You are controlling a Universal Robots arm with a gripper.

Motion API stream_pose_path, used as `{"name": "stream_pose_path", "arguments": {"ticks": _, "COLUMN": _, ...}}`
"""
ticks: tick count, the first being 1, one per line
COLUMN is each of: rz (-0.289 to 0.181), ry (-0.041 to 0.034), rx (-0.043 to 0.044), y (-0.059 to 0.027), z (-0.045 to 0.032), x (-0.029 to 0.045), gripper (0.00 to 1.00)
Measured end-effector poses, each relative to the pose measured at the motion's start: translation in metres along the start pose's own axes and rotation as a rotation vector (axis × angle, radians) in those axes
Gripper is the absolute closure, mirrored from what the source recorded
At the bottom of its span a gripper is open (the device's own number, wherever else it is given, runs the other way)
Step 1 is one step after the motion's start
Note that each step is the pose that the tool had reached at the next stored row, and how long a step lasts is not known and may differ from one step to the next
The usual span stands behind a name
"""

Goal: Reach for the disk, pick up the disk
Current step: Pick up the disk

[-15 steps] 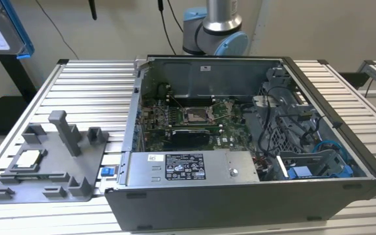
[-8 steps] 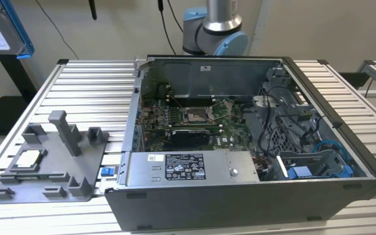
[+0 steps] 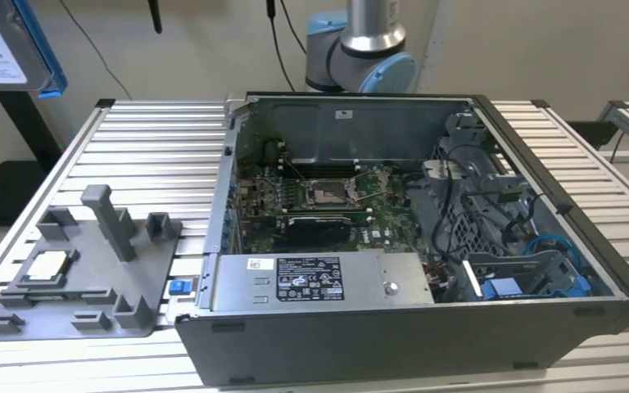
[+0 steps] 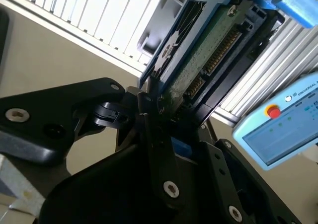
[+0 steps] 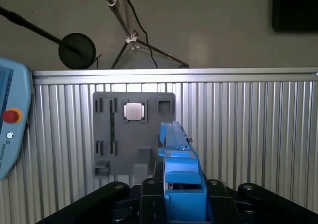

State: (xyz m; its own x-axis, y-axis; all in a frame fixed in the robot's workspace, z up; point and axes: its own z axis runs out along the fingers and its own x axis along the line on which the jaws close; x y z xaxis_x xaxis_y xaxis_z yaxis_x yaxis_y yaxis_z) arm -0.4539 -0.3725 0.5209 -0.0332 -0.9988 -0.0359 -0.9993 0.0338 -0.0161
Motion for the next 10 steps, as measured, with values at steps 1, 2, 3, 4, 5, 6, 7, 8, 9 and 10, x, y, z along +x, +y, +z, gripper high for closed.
{"name": "stream_pose_path", "arguments": {"ticks": 1, "rz": 0.000, "ry": 0.0000, "rx": -0.0002, "y": -0.0022, "z": 0.0000, "x": -0.0001, "gripper": 1.00}}
{"name": "stream_pose_path", "arguments": {"ticks": 2, "rz": 0.000, "ry": 0.0001, "rx": -0.0003, "y": -0.0045, "z": 0.0000, "x": -0.0002, "gripper": 1.00}}
{"name": "stream_pose_path", "arguments": {"ticks": 3, "rz": 0.000, "ry": 0.0001, "rx": -0.0004, "y": -0.0067, "z": 0.0000, "x": -0.0002, "gripper": 1.00}}
{"name": "stream_pose_path", "arguments": {"ticks": 4, "rz": 0.000, "ry": 0.0001, "rx": -0.0005, "y": -0.0089, "z": 0.0001, "x": -0.0003, "gripper": 1.00}}
{"name": "stream_pose_path", "arguments": {"ticks": 5, "rz": 0.000, "ry": 0.0001, "rx": -0.0005, "y": -0.0111, "z": 0.0002, "x": -0.0004, "gripper": 1.00}}
{"name": "stream_pose_path", "arguments": {"ticks": 6, "rz": 0.000, "ry": 0.0001, "rx": -0.0005, "y": -0.0134, "z": 0.0002, "x": -0.0004, "gripper": 1.00}}
{"name": "stream_pose_path", "arguments": {"ticks": 7, "rz": 0.000, "ry": 0.0001, "rx": -0.0007, "y": -0.0154, "z": 0.0002, "x": -0.0005, "gripper": 1.00}}
{"name": "stream_pose_path", "arguments": {"ticks": 8, "rz": 0.000, "ry": 0.0001, "rx": -0.0008, "y": -0.0176, "z": 0.0003, "x": -0.0006, "gripper": 1.00}}
{"name": "stream_pose_path", "arguments": {"ticks": 9, "rz": 0.000, "ry": 0.0001, "rx": -0.0009, "y": -0.0198, "z": 0.0003, "x": -0.0007, "gripper": 1.00}}
{"name": "stream_pose_path", "arguments": {"ticks": 10, "rz": 0.000, "ry": 0.0001, "rx": -0.0010, "y": -0.0219, "z": 0.0003, "x": -0.0007, "gripper": 1.00}}
